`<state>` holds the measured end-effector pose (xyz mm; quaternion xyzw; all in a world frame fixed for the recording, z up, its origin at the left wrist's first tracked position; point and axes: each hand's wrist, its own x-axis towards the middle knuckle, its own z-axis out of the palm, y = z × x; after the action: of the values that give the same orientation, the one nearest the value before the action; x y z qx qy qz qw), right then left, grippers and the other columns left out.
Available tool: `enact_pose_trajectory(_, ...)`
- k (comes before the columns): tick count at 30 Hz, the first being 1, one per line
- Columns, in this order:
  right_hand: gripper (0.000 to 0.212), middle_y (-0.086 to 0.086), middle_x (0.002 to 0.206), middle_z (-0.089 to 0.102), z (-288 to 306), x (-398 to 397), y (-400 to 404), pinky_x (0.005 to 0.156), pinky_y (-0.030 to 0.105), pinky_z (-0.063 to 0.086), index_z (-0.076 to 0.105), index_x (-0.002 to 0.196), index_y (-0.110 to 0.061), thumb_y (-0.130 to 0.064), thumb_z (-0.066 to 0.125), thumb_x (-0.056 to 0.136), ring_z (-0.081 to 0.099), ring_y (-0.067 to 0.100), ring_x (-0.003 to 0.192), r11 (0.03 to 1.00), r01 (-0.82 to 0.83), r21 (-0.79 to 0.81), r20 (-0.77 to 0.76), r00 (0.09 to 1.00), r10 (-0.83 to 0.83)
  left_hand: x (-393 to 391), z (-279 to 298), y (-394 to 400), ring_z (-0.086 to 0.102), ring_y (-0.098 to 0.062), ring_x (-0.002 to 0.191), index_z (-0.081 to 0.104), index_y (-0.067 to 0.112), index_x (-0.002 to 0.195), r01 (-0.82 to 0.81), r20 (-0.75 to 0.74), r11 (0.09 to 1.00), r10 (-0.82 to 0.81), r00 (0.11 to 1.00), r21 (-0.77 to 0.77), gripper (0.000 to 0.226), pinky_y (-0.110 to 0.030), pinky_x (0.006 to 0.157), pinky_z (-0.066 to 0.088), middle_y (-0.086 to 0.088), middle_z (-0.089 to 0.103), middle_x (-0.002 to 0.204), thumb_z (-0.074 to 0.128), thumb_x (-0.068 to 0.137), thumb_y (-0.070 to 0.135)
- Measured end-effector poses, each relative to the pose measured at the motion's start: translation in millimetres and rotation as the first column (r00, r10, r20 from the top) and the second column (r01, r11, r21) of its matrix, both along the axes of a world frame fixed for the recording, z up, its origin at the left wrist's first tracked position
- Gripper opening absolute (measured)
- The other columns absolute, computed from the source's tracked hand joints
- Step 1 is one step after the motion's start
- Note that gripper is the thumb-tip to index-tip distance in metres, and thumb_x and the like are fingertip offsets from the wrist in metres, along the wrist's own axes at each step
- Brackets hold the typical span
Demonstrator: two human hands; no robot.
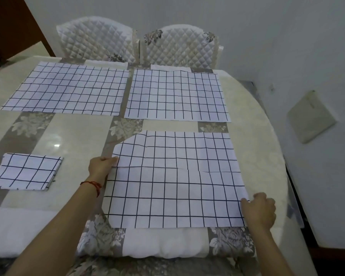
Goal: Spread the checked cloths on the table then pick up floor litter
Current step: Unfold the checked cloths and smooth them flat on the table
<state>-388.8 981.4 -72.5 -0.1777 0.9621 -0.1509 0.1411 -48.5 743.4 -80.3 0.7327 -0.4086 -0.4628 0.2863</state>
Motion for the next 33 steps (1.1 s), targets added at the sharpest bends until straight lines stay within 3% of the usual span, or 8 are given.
enact_pose_trajectory(5,0.049,0.014,0.148,0.035,-2.6,35.4,-43.8,0.111,0.042,0.026,0.045,0.133,-0.007,-0.031,0.051,0.091,0.032,0.029,0.136,0.883,-0.464,-0.068,-0.108,0.883,0.456,0.3,-9.2,0.1,0.053,-0.025,0.075,0.056,0.006,0.061,0.04,0.029,0.999,-0.041,0.999,0.016,0.026,-0.034,0.073,0.044,-0.012,0.056,0.073,0.073,0.076,0.019)
enact_pose_trajectory(10,0.093,-0.002,0.157,0.001,-46.6,68.9,-71.4,0.116,0.034,-0.01,0.014,0.147,-0.023,-0.07,-0.02,0.074,0.001,0.019,0.147,0.646,-0.763,0.013,-0.082,0.643,0.761,-3.2,-12.0,1.7,0.051,-0.024,0.076,0.051,0.008,0.054,0.025,0.056,0.999,-0.027,0.998,0.035,0.032,-0.031,0.073,0.041,-0.007,0.051,0.061,0.072,0.077,0.015)
enact_pose_trajectory(14,0.065,0.0,0.153,0.013,-66.1,72.0,-69.1,0.112,0.026,-0.018,0.013,0.144,-0.022,-0.057,-0.002,0.092,0.011,0.019,0.144,0.661,-0.748,0.055,-0.174,0.645,0.744,2.6,-10.6,-6.4,0.053,-0.024,0.072,0.055,0.007,0.063,0.007,-0.02,0.998,-0.006,1.0,0.059,0.028,-0.033,0.07,0.045,-0.01,0.054,0.069,0.078,0.07,0.022)
enact_pose_trajectory(18,0.058,0.0,0.154,0.016,-71.5,68.2,-67.1,0.114,0.029,-0.012,0.01,0.145,-0.026,-0.053,0.005,0.095,-0.019,0.003,0.141,0.664,-0.746,0.053,-0.225,0.639,0.736,-7.9,0.2,-25.7,0.045,-0.018,0.056,0.048,0.012,0.059,0.056,-0.032,0.997,-0.055,0.998,0.054,0.034,-0.025,0.055,0.04,-0.006,0.048,0.064,0.076,0.073,0.023)
enact_pose_trajectory(21,0.058,0.001,0.154,0.018,-74.0,69.2,-68.1,0.115,0.031,-0.008,0.013,0.146,-0.025,-0.053,0.006,0.095,-0.02,0.002,0.142,0.666,-0.745,0.045,-0.234,0.64,0.732,-22.2,5.2,-46.0,0.039,-0.013,0.053,0.045,0.016,0.061,0.106,-0.028,0.994,-0.105,0.994,0.033,0.033,-0.018,0.046,0.036,-0.003,0.041,0.061,0.072,0.078,0.022)
enact_pose_trajectory(24,0.058,0.001,0.154,0.019,-76.2,68.7,-68.2,0.116,0.031,-0.007,0.014,0.146,-0.025,-0.053,0.007,0.095,-0.018,0.003,0.142,0.664,-0.747,0.044,-0.248,0.635,0.731,-35.7,13.9,-56.6,0.051,-0.018,0.077,0.063,0.009,0.082,0.109,-0.036,0.993,-0.111,0.993,-0.032,0.008,-0.024,0.068,0.041,-0.005,0.055,0.083,0.067,0.083,0.017)
enact_pose_trajectory(26,0.058,0.001,0.154,0.02,-76.4,68.4,-68.5,0.116,0.031,-0.007,0.015,0.146,-0.024,-0.053,0.008,0.095,-0.017,0.003,0.143,0.663,-0.747,0.039,-0.259,0.634,0.729,-40.6,19.5,-59.9,0.053,-0.016,0.092,0.066,0.003,0.107,0.075,-0.08,0.989,-0.086,0.993,-0.129,0.024,-0.021,0.072,0.043,-0.004,0.058,0.096,0.062,0.085,0.012)
enact_pose_trajectory(33,0.061,0.003,0.152,0.027,-73.2,70.2,-68.5,0.115,0.029,-0.008,0.025,0.144,-0.021,-0.052,0.008,0.095,0.001,0.01,0.143,0.657,-0.754,0.031,-0.258,0.629,0.734,-14.8,10.3,-49.2,0.06,-0.02,0.09,0.061,0.005,0.116,0.033,-0.156,0.997,-0.043,0.987,-0.067,0.035,-0.03,0.085,0.052,-0.008,0.063,0.101,0.066,0.083,0.016)
